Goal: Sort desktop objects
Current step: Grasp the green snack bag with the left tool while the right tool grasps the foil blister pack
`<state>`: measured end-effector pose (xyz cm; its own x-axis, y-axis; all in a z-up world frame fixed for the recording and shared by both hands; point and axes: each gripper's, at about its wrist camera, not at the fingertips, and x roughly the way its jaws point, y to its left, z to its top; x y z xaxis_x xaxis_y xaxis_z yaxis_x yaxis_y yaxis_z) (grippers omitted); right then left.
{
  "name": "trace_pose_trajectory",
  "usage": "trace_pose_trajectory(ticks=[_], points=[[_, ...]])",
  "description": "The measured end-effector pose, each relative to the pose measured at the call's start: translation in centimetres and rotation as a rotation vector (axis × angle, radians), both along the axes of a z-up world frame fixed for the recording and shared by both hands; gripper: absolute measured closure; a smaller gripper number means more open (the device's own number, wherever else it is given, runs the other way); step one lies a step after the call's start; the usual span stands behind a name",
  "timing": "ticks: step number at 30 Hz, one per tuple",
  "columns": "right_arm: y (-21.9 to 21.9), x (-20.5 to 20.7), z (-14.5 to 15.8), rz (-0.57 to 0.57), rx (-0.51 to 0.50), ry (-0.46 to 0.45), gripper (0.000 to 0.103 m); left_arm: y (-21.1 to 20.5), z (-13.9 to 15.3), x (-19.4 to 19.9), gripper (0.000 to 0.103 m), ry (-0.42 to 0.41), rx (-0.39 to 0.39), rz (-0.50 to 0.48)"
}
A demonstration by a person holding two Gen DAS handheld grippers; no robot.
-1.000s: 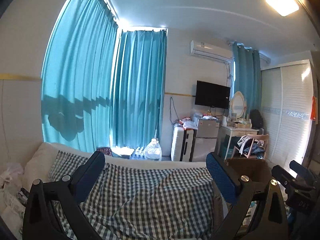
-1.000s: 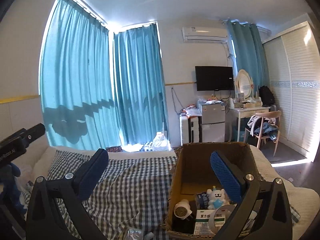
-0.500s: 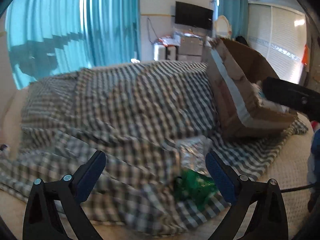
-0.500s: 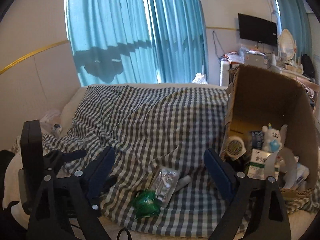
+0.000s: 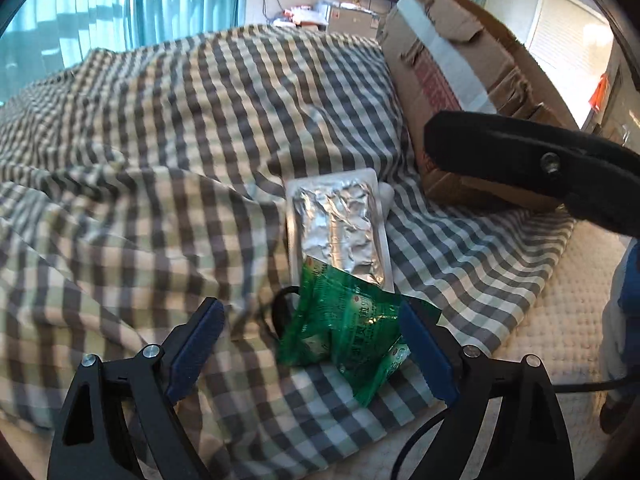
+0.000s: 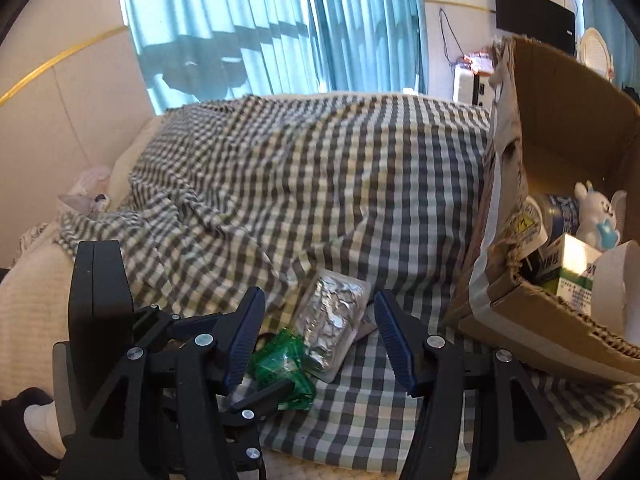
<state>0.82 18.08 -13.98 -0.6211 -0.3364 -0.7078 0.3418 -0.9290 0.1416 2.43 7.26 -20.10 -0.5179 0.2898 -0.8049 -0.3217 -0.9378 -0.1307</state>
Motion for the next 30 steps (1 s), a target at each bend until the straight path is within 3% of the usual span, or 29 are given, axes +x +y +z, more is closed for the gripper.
trace_pose_trajectory(ticks=[6,7,8,9,13,16,22,30], points=[[-0.1,-1.7,-2.7,-0.004,0.027,-0.076,0.046,0.9,-2.2,-0.8,0.016,-0.049,0.023,0.006],[0.2,-2.0,-3.1,-0.011,0.018,-0.092,0.046,1.0,-2.5,-0.8,0.027,-0.060,0.016,-0.001],[0.3,-2.3,-3.5,-0.016,0.009,-0.106,0.046,1.1,-2.9,-0.8,0.044,-0.077,0.021,-0.017],[0.5,-2.6,-3.8,-0.023,0.006,-0.116,0.046,1.2,-3.2,-0.9,0.052,-0.100,0.037,-0.037],[0.4,-3.3,-4.6,-0.029,0.020,-0.136,0.046,1.4,-3.5,-0.7,0.064,-0.110,0.030,-0.049],[-0.1,-3.9,-5.3,-0.024,0.036,-0.150,0.046,-0.3,-2.8,-0.8,0.066,-0.092,0.049,0.020],[-1.8,-5.5,-7.2,-0.016,0.062,-0.193,0.047,-4.8,1.0,-0.7,0.066,0.053,0.024,0.144],[-3.3,-7.0,-8.9,-0.031,0.046,-0.239,0.040,-10.2,4.3,-4.0,0.066,0.109,0.113,0.271]])
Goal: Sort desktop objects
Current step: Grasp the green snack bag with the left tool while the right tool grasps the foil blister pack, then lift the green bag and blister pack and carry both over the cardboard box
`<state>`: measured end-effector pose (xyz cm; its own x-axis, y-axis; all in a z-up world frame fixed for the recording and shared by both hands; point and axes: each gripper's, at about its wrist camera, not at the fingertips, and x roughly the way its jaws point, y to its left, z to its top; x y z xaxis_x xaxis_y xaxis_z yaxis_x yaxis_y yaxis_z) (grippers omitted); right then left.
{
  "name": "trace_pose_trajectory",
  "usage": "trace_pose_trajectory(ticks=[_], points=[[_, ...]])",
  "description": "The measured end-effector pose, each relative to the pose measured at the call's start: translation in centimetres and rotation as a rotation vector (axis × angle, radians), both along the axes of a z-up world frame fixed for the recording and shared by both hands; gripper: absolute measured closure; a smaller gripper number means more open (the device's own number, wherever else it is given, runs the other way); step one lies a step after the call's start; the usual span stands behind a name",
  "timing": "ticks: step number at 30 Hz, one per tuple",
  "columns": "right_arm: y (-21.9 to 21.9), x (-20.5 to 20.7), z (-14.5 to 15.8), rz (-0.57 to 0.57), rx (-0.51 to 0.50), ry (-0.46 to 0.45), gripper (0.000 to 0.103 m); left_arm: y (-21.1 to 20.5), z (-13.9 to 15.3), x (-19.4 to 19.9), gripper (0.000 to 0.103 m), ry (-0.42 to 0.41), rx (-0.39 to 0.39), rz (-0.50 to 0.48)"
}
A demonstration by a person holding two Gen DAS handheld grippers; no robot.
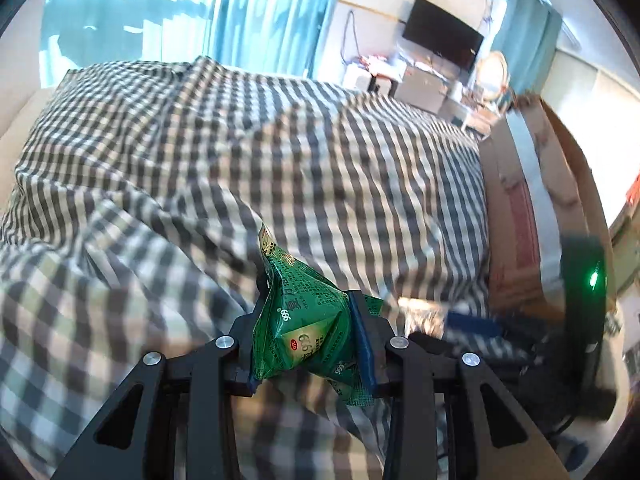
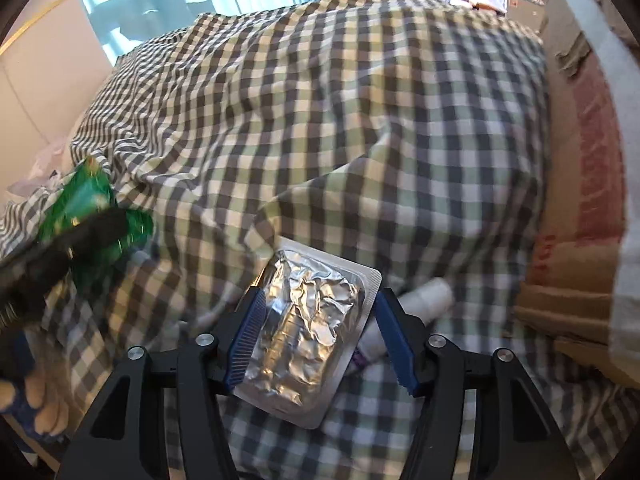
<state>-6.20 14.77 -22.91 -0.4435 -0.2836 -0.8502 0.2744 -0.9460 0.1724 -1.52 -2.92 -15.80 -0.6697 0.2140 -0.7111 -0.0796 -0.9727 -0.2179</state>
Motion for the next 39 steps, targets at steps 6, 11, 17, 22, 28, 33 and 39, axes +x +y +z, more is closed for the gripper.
trace_pose_trajectory(ticks=[6,11,17,22,28,33,39], points=[[-1.9,1.1,-0.6,0.058,0.078,0.013,0.015,-1.2,0.7,-0.4,0.066,0.027,0.014,0.030],[-3.0,2.3,-0.8,0.093,0.155,0.049,0.034,-1.1,1.1,-0.6,0.066,0.041,0.006,0.035],[-0.3,2.5,0.3,0.043,0.081,0.042,0.084,-1.3,2.8,-0.3,0.066,0.079,-0.001,0.042],[1.8,3.1,0.4,0.053,-0.040,-0.018,0.083,-1.1,4.6,0.2,0.066,0.122,-0.005,0.041],[3.6,2.8,-1.4,0.026,-0.091,-0.141,0.010,-1.0,7.3,1.2,0.066,0.186,-0.008,0.049],[2.0,3.4,-1.3,0.095,-0.018,-0.140,0.040,-1.0,8.9,1.8,0.066,0.220,-0.007,0.053],[2.5,5.6,0.3,0.090,-0.033,-0.103,0.078,-0.9,10.8,2.5,0.066,0.256,-0.008,0.049]])
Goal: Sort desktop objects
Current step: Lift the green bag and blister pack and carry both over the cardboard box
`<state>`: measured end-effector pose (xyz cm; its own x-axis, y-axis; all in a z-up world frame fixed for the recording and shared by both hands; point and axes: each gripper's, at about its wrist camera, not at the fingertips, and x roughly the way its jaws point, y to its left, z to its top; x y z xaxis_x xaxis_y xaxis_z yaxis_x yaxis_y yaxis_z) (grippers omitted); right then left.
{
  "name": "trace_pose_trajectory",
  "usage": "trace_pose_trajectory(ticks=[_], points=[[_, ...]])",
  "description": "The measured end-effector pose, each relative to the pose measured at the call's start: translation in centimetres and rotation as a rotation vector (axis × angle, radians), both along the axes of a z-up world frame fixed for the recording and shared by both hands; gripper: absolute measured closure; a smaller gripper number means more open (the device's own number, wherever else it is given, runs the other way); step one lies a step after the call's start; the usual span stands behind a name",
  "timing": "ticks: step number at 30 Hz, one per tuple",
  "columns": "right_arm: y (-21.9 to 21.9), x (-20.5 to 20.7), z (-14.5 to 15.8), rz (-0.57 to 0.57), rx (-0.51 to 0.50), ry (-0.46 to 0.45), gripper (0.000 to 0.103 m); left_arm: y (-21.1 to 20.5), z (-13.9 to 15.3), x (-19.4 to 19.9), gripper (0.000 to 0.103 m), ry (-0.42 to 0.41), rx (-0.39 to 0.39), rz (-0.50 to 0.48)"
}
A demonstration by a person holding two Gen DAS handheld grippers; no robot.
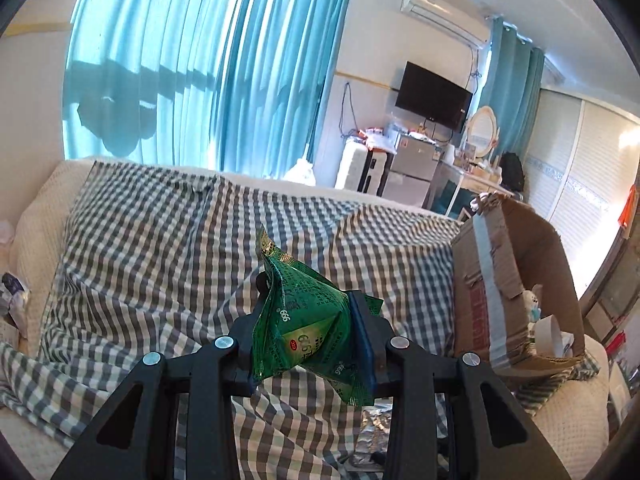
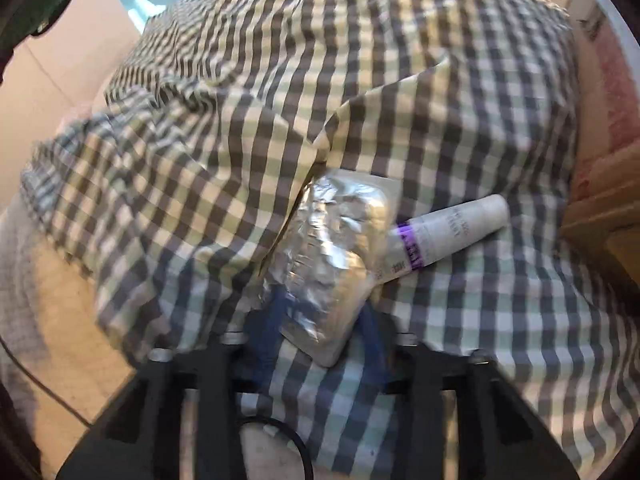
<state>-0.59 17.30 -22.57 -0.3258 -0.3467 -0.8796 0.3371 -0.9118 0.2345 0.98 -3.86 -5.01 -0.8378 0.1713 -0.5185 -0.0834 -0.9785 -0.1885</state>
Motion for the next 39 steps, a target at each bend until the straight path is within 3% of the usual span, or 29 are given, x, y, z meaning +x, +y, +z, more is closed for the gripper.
trace_pose_trajectory(ticks=[8,19,32,36,39], points=[[1.7,2.4,3.0,-0.002,-0.100,0.091,0.096,-0.2,2.6,0.3,0.066,0.048,0.015,0.004],[1.7,2.8,9.7,-0.065,-0.141,0.339,0.096,1.3,5.7,0.3,0.066,0.120,0.002,-0.007],[2.4,3.2,23.9,-0.145,-0.186,0.744,0.096,4.3,11.7,1.4,0.066,0.299,-0.044,0.022],[3.8,2.9,26.5,-0.177,-0.275,0.779,0.096,5.1,13.5,1.8,0.066,0.351,-0.057,0.026],[4.4,3.3,27.2,-0.211,-0.283,0.824,0.096,5.8,14.1,2.0,0.066,0.369,-0.062,0.012]])
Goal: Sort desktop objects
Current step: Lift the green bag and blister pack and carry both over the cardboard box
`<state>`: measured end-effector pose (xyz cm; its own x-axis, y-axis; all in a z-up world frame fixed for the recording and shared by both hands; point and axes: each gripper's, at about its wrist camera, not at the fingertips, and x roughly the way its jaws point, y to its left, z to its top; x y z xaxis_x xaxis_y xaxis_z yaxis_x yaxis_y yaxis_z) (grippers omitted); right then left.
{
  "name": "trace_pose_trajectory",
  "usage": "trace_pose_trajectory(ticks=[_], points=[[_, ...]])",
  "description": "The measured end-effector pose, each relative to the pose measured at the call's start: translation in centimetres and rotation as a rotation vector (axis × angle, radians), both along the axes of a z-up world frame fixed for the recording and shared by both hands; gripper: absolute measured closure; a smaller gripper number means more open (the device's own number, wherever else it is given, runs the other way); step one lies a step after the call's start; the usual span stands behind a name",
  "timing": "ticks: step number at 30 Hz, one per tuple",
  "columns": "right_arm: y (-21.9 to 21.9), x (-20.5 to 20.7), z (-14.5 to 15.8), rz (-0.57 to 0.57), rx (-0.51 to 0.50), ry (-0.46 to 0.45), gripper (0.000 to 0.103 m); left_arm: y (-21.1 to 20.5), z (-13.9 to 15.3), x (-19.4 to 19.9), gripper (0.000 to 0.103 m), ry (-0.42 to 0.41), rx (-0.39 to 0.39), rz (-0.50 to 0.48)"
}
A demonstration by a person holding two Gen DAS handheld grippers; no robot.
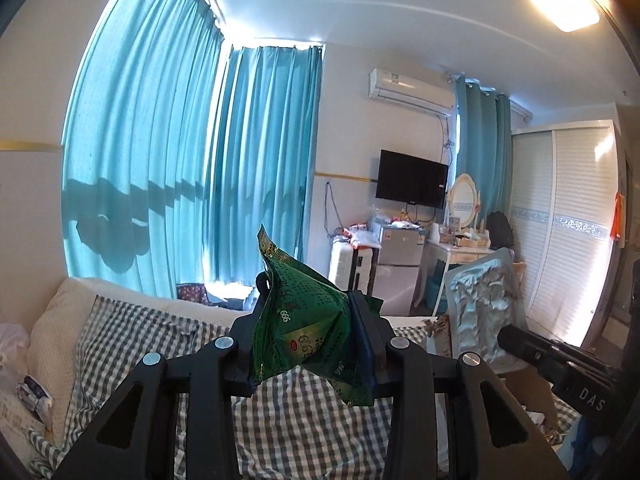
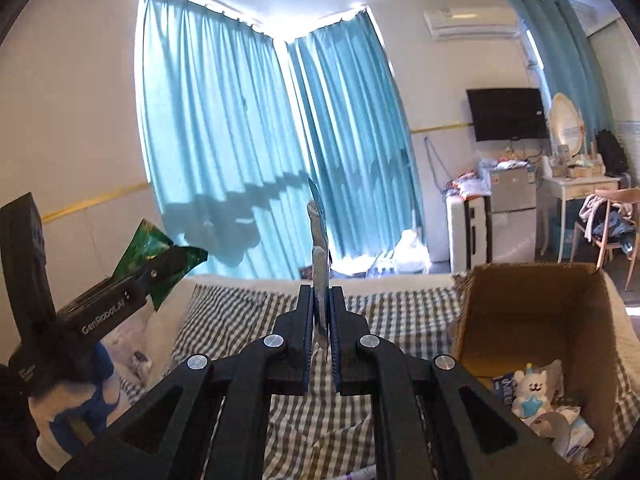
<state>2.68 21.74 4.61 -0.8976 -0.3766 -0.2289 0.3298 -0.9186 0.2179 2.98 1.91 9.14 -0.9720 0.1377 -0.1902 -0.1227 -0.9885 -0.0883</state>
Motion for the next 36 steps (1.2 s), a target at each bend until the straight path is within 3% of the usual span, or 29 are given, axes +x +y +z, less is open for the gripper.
trace_pose_trajectory(ticks=[10,19,28,36], points=[[3.8,2.8,1.4,-0.056,-0.019,0.100,0.096,4.7,0.9,0.8,0.066,0.069,-0.060,-0.027],[7.5,4.1,1.4,-0.140,0.003,0.146,0.096,10.3,0.6,0.0,0.066,0.066,-0.081,-0.102],[11.9,3.9,0.2,-0.255,0.032,0.134,0.096,15.0,-0.2,-1.8,0.066,0.029,-0.073,-0.197],[16.4,3.3,-1.0,-0.329,-0.005,0.093,0.096,19.5,-3.3,-4.8,0.066,-0.069,-0.079,-0.297]])
